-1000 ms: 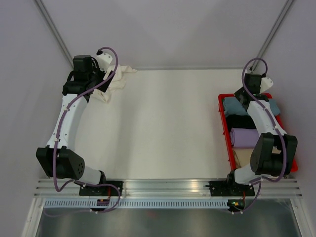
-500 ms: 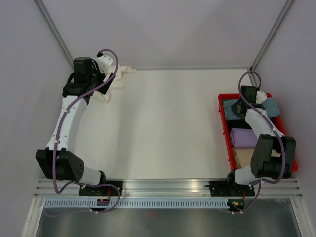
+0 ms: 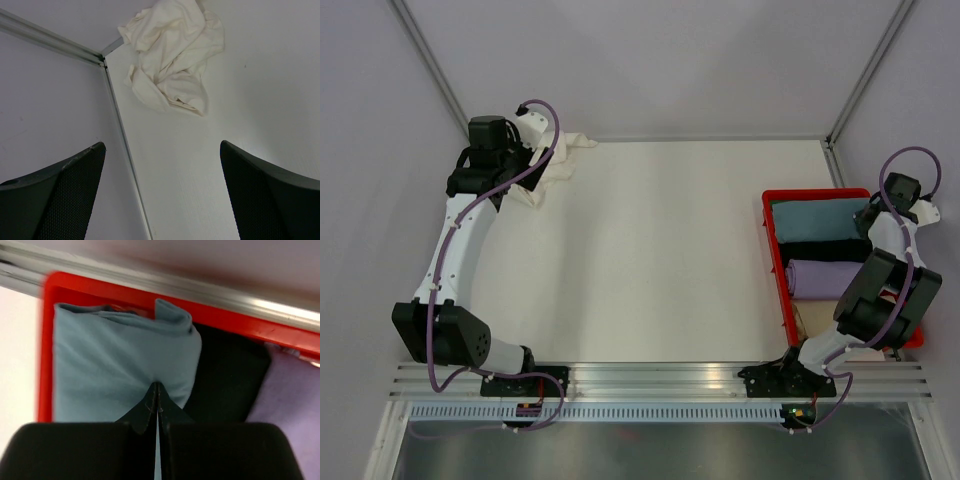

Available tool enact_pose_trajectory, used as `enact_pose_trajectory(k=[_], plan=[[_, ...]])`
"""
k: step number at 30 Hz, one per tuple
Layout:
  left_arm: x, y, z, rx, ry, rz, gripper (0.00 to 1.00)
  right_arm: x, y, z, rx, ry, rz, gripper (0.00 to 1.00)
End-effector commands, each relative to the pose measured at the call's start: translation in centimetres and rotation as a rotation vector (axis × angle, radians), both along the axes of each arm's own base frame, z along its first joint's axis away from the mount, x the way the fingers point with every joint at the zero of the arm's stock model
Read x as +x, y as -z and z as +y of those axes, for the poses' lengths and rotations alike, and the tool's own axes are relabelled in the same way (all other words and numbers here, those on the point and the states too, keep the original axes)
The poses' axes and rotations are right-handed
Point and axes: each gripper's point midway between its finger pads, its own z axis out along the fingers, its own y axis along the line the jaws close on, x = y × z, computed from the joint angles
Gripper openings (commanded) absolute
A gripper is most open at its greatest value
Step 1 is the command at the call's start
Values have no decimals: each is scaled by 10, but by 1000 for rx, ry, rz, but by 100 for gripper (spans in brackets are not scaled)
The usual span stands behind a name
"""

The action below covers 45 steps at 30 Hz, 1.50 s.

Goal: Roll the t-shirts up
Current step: Place the rolled tshirt into the container

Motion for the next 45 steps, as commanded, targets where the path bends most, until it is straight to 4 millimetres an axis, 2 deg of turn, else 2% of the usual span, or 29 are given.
enact_pose_trajectory(k=[1, 3, 4, 7, 10, 11, 12, 13, 14, 17, 18, 20, 22, 23, 24, 25, 27, 29, 32, 33, 35, 36, 37, 39, 40, 41, 42, 43, 45], plan=[[-1, -17, -2, -19, -8, -56, 100, -14, 47, 4, 98, 57, 115, 0], [-1, -18, 0, -9, -11, -59, 100, -20, 59, 2, 108, 80, 127, 0], [-2, -20, 1, -2, -15, -62, 100, -19, 57, 0, 96, 77, 115, 0], [-3, -19, 3, 10, -18, -61, 100, -16, 34, -8, 28, 67, 76, 0], [-2, -19, 2, 2, -15, -61, 100, -11, 1, -15, -47, 18, 71, 0], [-1, -19, 2, 2, -15, -61, 100, -8, -20, -17, -98, -18, 60, 0], [0, -19, 1, -2, -12, -61, 100, -4, -30, -13, -127, -46, 56, 0], [0, -19, 0, -3, -9, -59, 100, -2, -39, -7, -150, -74, 58, 0], [2, -20, -1, -5, -5, -62, 100, 4, -56, 7, -200, -135, 53, 0], [3, -24, -1, -9, -5, -71, 100, 2, -63, 49, -217, -241, 36, 0], [3, -24, -1, -11, -10, -71, 100, 11, -59, 83, -191, -332, 7, 0], [3, -24, -1, -21, -17, -72, 100, 11, -40, 137, -141, -468, -30, 0], [-1, -25, 0, -31, -27, -77, 100, 5, -23, 160, -85, -486, -29, 0], [-3, -22, 0, -36, -30, -69, 100, -5, -4, 169, -57, -496, 2, 1], [-5, -21, -1, -40, -29, -69, 100, -7, 4, 178, -42, -518, 8, 0], [-9, -17, -1, -45, -31, -61, 100, -12, 17, 181, -25, -521, 30, 0], [-13, -12, -1, -57, -38, -52, 100, -18, 23, 178, -35, -517, 70, 0], [-18, -12, -2, -77, -47, -56, 100, -15, 7, 175, -80, -551, 55, 0], [-30, -13, -5, -112, -50, -66, 100, -18, -35, 171, -199, -615, -5, 0], [-34, -11, -6, -125, -48, -65, 100, -26, -54, 169, -240, -612, -39, 0], [-49, -3, -13, -177, -36, -55, 100, -42, -66, 158, -294, -564, -44, 16], [-54, 0, -16, -197, -29, -51, 100, -57, -78, 157, -309, -534, -72, 25], [-62, 16, -20, -226, -26, -17, 100, -69, -73, 155, -300, -498, -71, 46], [-76, 18, -29, -274, 2, -28, 100, -96, -72, 153, -282, -416, -113, 65], [-82, 34, -31, -302, -8, -2, 100, -106, -70, 152, -272, -382, -122, 80], [-89, 30, -34, -321, 9, -25, 100, -115, -68, 150, -248, -318, -144, 87], [-93, 37, -36, -333, 9, -19, 100, -133, -60, 150, -235, -290, -143, 92], [-96, 49, -38, -355, 6, -6, 100, -140, -56, 150, -223, -270, -148, 98], [-103, 49, -39, -370, 10, -28, 100, -155, -51, 152, -195, -233, -178, 98]])
